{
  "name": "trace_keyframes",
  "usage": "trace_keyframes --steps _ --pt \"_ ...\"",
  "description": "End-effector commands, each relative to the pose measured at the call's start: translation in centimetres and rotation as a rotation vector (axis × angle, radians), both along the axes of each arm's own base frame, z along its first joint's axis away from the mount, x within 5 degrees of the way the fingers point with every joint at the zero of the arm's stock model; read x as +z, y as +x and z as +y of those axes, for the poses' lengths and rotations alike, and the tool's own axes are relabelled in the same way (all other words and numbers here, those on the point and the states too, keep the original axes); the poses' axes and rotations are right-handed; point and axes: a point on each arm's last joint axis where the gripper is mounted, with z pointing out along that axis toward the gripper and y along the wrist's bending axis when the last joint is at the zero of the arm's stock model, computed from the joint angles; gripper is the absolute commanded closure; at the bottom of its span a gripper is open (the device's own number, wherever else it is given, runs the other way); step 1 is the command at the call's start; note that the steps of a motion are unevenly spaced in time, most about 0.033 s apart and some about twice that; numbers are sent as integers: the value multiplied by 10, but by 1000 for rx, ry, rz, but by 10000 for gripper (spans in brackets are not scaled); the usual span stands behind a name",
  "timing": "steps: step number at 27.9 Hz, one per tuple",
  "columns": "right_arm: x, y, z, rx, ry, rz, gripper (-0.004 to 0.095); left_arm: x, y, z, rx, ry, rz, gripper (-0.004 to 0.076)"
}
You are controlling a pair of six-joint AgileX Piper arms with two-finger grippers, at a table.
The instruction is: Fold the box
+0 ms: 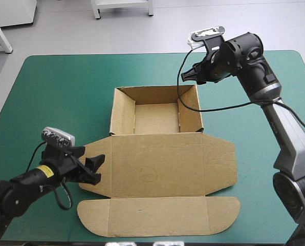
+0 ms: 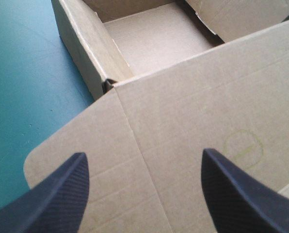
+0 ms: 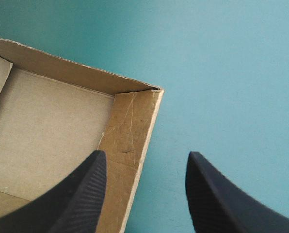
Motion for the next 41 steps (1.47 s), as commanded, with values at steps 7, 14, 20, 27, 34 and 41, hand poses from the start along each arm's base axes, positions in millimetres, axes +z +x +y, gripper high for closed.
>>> trace_keyframes --steps 7,14,20,27,34,41 --pt "1 4 -1 -37 7 -11 287 -9 -32 19 60 18 -189 251" --pt "-42 33 13 -101 21 103 192 -12 -32 20 69 28 -181 251" --pt "-71 49 22 -112 8 173 192 -11 -32 20 71 25 -183 251" --pt "-100 60 30 -107 1 249 192 -11 -32 20 79 15 -178 251" --pt "-123 60 27 -116 -24 322 193 -11 -32 20 80 12 -180 251" --pt "-125 61 25 -111 -34 325 521 -11 -32 20 80 12 -180 251"
